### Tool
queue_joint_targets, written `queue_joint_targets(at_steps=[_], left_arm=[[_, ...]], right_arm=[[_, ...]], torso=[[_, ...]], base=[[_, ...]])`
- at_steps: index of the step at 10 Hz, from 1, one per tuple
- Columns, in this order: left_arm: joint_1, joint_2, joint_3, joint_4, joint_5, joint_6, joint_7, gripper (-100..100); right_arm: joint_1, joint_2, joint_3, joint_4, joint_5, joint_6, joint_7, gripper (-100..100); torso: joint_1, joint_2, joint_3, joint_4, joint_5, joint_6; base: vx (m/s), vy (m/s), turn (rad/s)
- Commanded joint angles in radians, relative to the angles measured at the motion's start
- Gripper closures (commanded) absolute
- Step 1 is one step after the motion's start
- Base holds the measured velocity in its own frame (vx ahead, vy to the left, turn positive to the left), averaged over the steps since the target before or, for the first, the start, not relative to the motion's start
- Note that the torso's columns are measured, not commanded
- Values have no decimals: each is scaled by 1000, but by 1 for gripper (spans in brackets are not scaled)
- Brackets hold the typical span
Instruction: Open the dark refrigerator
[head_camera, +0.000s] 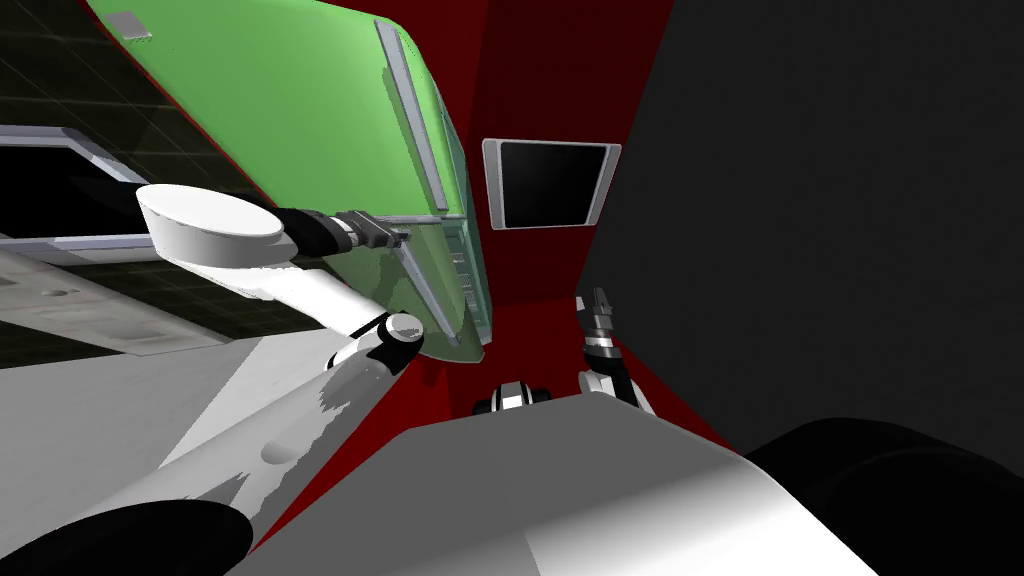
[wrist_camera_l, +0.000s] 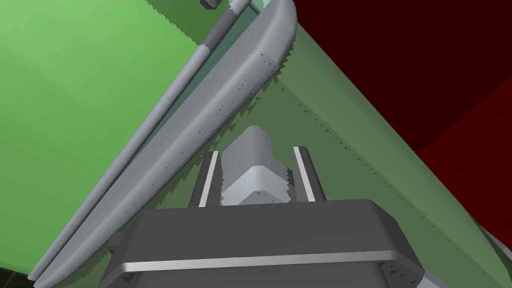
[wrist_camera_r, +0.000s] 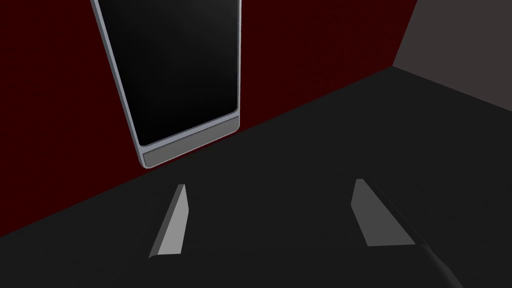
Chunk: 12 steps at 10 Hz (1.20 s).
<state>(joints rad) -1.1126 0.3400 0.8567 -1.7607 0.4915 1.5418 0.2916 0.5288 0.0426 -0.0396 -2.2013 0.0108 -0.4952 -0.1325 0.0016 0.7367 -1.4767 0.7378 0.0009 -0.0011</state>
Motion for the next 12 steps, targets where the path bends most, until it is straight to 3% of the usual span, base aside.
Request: queue_joint_targets(at_steps=[1, 2, 3, 4, 7, 8, 11, 12], left_arm=[[-6, -7, 2, -12, 22, 27, -3, 100], [-11, -18, 14, -25, 49, 73, -4, 100], [-17, -27, 27, -37, 73, 103, -5, 100], [-17, -27, 27, -37, 73, 109, -5, 100], [-35, -52, 67, -73, 143, 204, -7, 100], [-35, -52, 67, -73, 143, 217, -7, 100], [-54, -77, 106, -109, 213, 316, -9, 100], [-54, -77, 106, -109, 213, 326, -9, 100]], right_arm=[[0, 0, 0, 0, 0, 0, 0, 0], [0, 0, 0, 0, 0, 0, 0, 0], [1, 0, 0, 0, 0, 0, 0, 0], [1, 0, 0, 0, 0, 0, 0, 0], [0, 0, 0, 0, 0, 0, 0, 0], [0, 0, 0, 0, 0, 0, 0, 0], [0, 0, 0, 0, 0, 0, 0, 0], [0, 0, 0, 0, 0, 0, 0, 0]], torso=[[0, -3, -2, -1, 0, 1], [-6, -12, -8, -3, -2, 1], [-3, -12, -9, -5, -2, 3], [4, -8, -6, -5, 2, 2], [14, -7, -5, -5, 7, -3], [14, -3, -2, -6, 8, -3], [12, -13, -10, -8, 6, -1], [10, -13, -9, -8, 6, -1]], base=[[-122, 131, -23], [-99, 142, -6], [-121, 264, -51], [-107, 240, -63], [-138, 253, -41], [-127, 201, -17], [-113, 275, -33], [-84, 215, -14]])
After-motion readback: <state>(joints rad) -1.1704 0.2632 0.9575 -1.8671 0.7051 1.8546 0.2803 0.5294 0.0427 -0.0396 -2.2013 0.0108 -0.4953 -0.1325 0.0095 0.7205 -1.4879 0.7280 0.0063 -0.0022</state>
